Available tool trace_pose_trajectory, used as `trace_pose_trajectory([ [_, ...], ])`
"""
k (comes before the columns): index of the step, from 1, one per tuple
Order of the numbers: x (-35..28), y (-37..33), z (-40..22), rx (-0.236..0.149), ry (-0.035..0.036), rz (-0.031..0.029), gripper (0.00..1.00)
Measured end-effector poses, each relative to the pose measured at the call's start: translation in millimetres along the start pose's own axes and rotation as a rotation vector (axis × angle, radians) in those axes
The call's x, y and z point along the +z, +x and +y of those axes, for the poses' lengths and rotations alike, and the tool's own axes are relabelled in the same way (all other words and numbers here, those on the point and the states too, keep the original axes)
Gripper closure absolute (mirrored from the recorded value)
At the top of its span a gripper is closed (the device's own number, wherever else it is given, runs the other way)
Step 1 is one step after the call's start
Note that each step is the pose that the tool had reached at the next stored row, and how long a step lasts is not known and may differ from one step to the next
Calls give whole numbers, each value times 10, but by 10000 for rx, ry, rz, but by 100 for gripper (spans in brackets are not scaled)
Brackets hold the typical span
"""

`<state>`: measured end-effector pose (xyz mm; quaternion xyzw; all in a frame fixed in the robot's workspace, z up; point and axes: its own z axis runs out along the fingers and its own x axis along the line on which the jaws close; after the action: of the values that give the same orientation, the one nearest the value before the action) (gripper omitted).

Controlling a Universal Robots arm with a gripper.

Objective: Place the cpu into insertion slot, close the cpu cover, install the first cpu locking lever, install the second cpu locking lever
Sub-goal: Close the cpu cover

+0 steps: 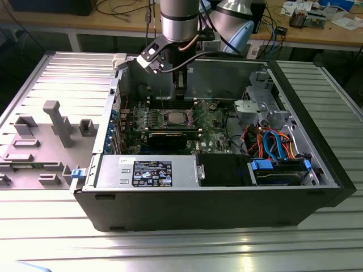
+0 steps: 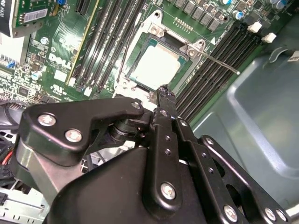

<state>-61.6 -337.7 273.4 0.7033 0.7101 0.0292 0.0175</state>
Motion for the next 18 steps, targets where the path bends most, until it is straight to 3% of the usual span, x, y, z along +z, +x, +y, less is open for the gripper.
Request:
trace_pose_trajectory([
  [6,-70,1,4,1,-2,-1,89],
  [13,-72,1,5,1,-3,0,89],
  [18,-72,1,18,1,43,0,89],
])
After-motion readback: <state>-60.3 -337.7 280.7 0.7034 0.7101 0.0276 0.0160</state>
